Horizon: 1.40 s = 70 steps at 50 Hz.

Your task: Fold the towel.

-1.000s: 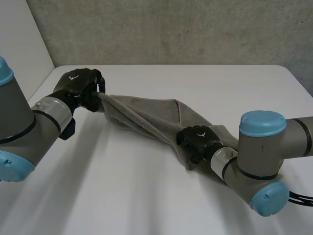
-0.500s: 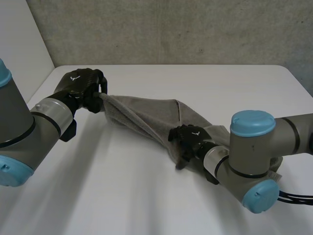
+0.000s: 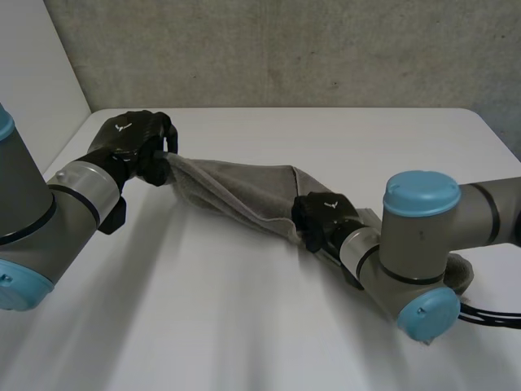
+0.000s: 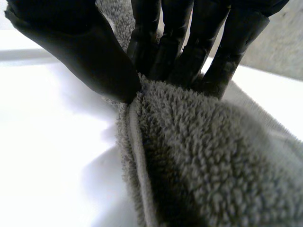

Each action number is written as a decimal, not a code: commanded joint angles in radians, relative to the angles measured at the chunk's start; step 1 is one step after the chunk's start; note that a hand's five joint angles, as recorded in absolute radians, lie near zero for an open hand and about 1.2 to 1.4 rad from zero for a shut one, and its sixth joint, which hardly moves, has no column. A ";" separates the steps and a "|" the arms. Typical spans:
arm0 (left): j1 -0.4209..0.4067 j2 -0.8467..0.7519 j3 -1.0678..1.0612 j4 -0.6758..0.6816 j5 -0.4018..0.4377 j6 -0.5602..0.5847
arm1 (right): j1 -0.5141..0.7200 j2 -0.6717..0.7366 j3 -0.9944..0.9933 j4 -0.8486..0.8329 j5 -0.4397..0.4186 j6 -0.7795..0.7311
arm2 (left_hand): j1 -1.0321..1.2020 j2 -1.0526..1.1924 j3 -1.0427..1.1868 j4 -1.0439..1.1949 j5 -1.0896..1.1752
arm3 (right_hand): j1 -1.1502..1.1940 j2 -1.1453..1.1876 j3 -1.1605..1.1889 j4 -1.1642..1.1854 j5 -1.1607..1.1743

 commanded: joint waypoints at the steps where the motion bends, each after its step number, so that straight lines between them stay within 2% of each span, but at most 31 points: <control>1: 0.009 0.006 0.002 0.002 0.000 -0.001 | -0.009 -0.093 -0.015 -0.004 -0.010 -0.013 | -0.092 -0.125 -0.153 -0.136 -0.309 | 0.063 0.110 0.108 0.068 0.067; 5: 0.012 0.006 0.000 0.002 0.000 -0.001 | -0.031 -0.130 -0.063 0.016 -0.025 -0.072 | -0.092 -0.125 -0.153 -0.136 -0.309 | 0.063 0.110 0.108 0.068 0.067; 7: 0.012 0.004 -0.002 0.002 0.000 -0.001 | -0.055 -0.142 -0.112 0.067 -0.091 -0.152 | -0.092 -0.125 -0.153 -0.136 -0.309 | 0.063 0.110 0.108 0.068 0.067; 8: 0.012 0.004 -0.002 0.002 0.000 -0.001 | -0.056 -0.142 -0.112 0.067 -0.091 -0.153 | -0.092 -0.125 -0.153 -0.136 -0.309 | 0.063 0.110 0.108 0.068 0.067; 9: 0.012 0.003 -0.003 0.002 -0.001 -0.001 | -0.066 -0.139 -0.144 0.110 -0.137 -0.191 | -0.092 -0.125 -0.153 -0.136 -0.309 | 0.063 0.110 0.108 0.068 0.067; 10: 0.012 0.003 -0.003 0.002 -0.001 -0.001 | -0.066 -0.139 -0.144 0.110 -0.137 -0.191 | -0.092 -0.125 -0.153 -0.136 -0.309 | 0.063 0.110 0.108 0.068 0.067; 12: 0.014 0.001 -0.008 0.001 -0.001 -0.001 | -0.086 -0.115 -0.237 0.231 -0.217 -0.245 | -0.092 -0.125 -0.153 -0.136 -0.309 | 0.063 0.110 0.108 0.068 0.067; 13: 0.014 0.001 -0.008 0.002 -0.001 -0.001 | -0.086 -0.115 -0.238 0.231 -0.217 -0.245 | -0.092 -0.125 -0.153 -0.136 -0.309 | 0.063 0.110 0.108 0.068 0.067; 15: 0.015 0.000 -0.011 0.002 -0.001 -0.001 | -0.094 -0.057 -0.328 0.340 -0.232 -0.275 | -0.092 -0.125 -0.153 -0.136 -0.309 | 0.063 0.110 0.108 0.068 0.067; 18: 0.017 0.000 -0.011 0.003 -0.006 -0.003 | -0.097 -0.041 -0.359 0.374 -0.231 -0.291 | -0.092 -0.125 -0.153 -0.136 -0.309 | 0.063 0.110 0.108 0.068 0.067; 24: 0.035 0.004 -0.012 0.003 -0.005 -0.003 | -0.132 -0.043 -0.397 0.332 -0.188 -0.335 | -0.092 -0.125 -0.153 -0.136 -0.309 | 0.063 0.110 0.108 0.068 0.067; 29: 0.035 0.001 -0.015 0.005 -0.001 0.002 | -0.132 0.030 -0.416 0.345 -0.156 -0.358 | -0.092 -0.125 -0.153 -0.136 -0.309 | 0.063 0.110 0.108 0.068 0.067; 31: 0.032 -0.008 -0.018 0.005 -0.001 0.000 | -0.135 0.071 -0.408 0.381 -0.056 -0.416 | -0.092 -0.125 -0.153 -0.136 -0.309 | -0.567 -0.520 -0.523 -0.562 -0.563; 32: 0.032 -0.008 -0.018 0.005 -0.001 0.000 | -0.135 0.071 -0.408 0.382 -0.056 -0.417 | -0.092 -0.125 -0.153 -0.136 -0.309 | -0.570 -0.523 -0.525 -0.565 -0.566; 34: 0.026 -0.019 -0.018 0.005 -0.001 0.000 | -0.122 0.073 -0.370 0.380 0.040 -0.469 | -0.092 -0.125 -0.153 -0.136 -0.309 | -0.824 -0.778 -0.780 -0.820 -0.821; 37: 0.025 -0.025 -0.018 0.005 -0.001 0.000 | -0.123 0.068 -0.338 0.354 0.059 -0.467 | -0.092 -0.125 -0.153 -0.136 -0.309 | -0.907 -0.861 -0.863 -0.903 -0.904; 40: 0.022 -0.037 -0.018 0.006 -0.001 0.002 | -0.123 -0.009 -0.242 0.293 0.062 -0.437 | -0.092 -0.125 -0.153 -0.136 -0.309 | -1.001 -0.955 -0.957 -0.997 -0.998; 42: 0.023 -0.040 -0.018 0.006 -0.001 0.002 | -0.128 -0.135 -0.123 0.242 0.058 -0.385 | -0.092 -0.125 -0.153 -0.136 -0.309 | -1.158 -1.112 -1.114 -1.154 -1.155; 45: 0.023 -0.042 -0.018 0.006 -0.001 0.002 | -0.129 -0.176 -0.064 0.216 0.056 -0.349 | -0.092 -0.125 -0.153 -0.136 -0.309 | -1.158 -1.112 -1.114 -1.154 -1.155; 50: 0.022 -0.042 -0.018 0.006 -0.001 0.002 | -0.123 -0.286 0.151 0.129 0.029 -0.231 | -0.092 -0.125 -0.153 -0.136 -0.309 | -1.158 -1.112 -1.114 -1.154 -1.155; 55: 0.022 -0.042 -0.020 0.006 -0.001 0.002 | -0.117 -0.332 0.276 0.060 0.009 -0.178 | -0.092 -0.125 -0.153 -0.136 -0.309 | -1.158 -1.112 -1.114 -1.154 -1.155; 64: 0.019 -0.045 -0.032 0.008 0.000 0.002 | -0.108 -0.300 0.357 -0.099 0.019 -0.110 | -0.092 -0.125 -0.153 -0.136 -0.309 | -1.158 -1.112 -1.114 -1.154 -1.155; 70: 0.019 -0.043 -0.032 0.008 0.000 0.002 | -0.095 -0.176 0.302 -0.139 0.045 -0.105 | -0.092 -0.125 -0.153 -0.136 -0.309 | -1.158 -1.112 -1.114 -1.154 -1.155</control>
